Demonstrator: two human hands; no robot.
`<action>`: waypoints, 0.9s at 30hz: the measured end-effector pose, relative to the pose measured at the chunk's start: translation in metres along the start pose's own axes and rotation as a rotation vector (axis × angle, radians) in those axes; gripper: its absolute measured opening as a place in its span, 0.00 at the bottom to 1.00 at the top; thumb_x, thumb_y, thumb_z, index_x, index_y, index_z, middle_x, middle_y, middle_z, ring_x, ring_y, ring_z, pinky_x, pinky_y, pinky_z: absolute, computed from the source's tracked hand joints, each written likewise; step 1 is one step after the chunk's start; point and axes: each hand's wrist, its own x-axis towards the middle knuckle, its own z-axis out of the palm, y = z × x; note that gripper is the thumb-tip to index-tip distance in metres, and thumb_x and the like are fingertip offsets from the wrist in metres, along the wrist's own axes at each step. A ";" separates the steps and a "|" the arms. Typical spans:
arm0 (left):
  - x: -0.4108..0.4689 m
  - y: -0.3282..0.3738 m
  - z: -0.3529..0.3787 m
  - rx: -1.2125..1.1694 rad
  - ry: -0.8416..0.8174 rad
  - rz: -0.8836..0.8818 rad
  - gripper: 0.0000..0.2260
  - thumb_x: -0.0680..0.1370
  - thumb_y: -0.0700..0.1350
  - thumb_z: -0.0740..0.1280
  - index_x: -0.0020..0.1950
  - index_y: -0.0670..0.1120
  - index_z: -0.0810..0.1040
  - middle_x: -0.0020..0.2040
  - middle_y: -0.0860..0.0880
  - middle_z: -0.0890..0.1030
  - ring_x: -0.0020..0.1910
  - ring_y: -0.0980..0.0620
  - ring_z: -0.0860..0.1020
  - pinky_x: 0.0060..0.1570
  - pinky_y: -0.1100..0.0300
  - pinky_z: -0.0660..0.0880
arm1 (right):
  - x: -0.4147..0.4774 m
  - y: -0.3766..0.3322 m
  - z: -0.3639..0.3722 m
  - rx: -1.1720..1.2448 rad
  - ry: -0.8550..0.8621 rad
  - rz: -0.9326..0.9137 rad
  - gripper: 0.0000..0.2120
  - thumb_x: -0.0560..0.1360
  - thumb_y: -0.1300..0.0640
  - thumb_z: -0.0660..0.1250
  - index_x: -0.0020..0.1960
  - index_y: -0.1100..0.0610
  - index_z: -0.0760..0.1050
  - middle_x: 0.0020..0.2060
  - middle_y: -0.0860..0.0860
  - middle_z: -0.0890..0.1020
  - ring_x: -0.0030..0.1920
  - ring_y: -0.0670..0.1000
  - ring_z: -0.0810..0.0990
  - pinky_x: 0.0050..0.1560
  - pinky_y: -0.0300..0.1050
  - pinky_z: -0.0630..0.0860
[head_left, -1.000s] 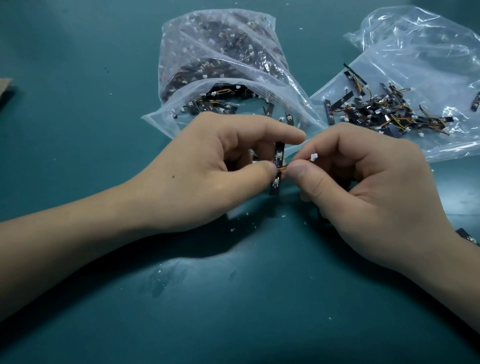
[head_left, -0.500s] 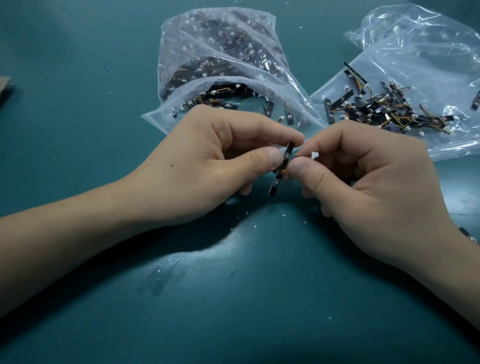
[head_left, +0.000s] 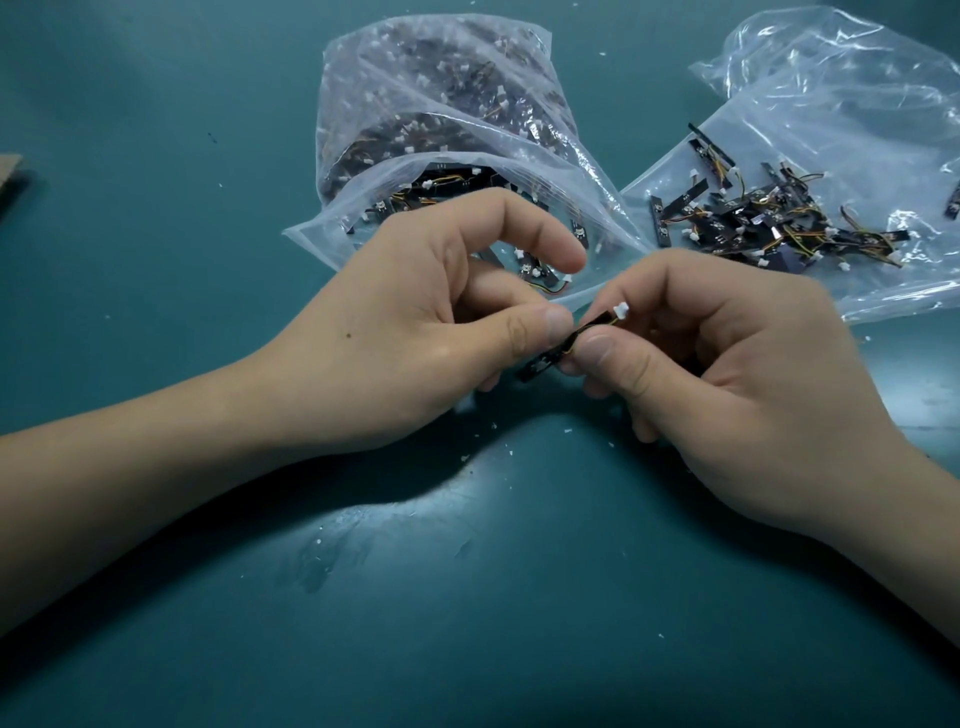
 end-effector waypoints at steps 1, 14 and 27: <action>0.000 0.000 0.000 0.004 -0.005 0.004 0.06 0.80 0.42 0.69 0.57 0.47 0.77 0.33 0.56 0.83 0.28 0.59 0.75 0.31 0.66 0.73 | 0.000 0.000 0.001 0.010 0.011 0.001 0.02 0.79 0.55 0.71 0.47 0.50 0.79 0.35 0.44 0.85 0.29 0.47 0.80 0.32 0.33 0.72; -0.003 -0.001 0.001 0.117 -0.042 -0.007 0.03 0.78 0.44 0.71 0.51 0.47 0.83 0.40 0.52 0.87 0.39 0.42 0.85 0.36 0.51 0.80 | 0.000 -0.002 -0.001 0.029 0.054 0.030 0.04 0.78 0.55 0.69 0.45 0.52 0.77 0.32 0.53 0.80 0.25 0.52 0.76 0.27 0.53 0.74; -0.003 0.001 0.002 0.160 -0.030 0.006 0.02 0.78 0.45 0.71 0.49 0.48 0.83 0.38 0.51 0.87 0.37 0.39 0.83 0.35 0.43 0.78 | 0.000 -0.001 -0.001 0.052 0.021 0.025 0.04 0.79 0.56 0.69 0.46 0.51 0.76 0.31 0.50 0.81 0.25 0.51 0.77 0.26 0.46 0.73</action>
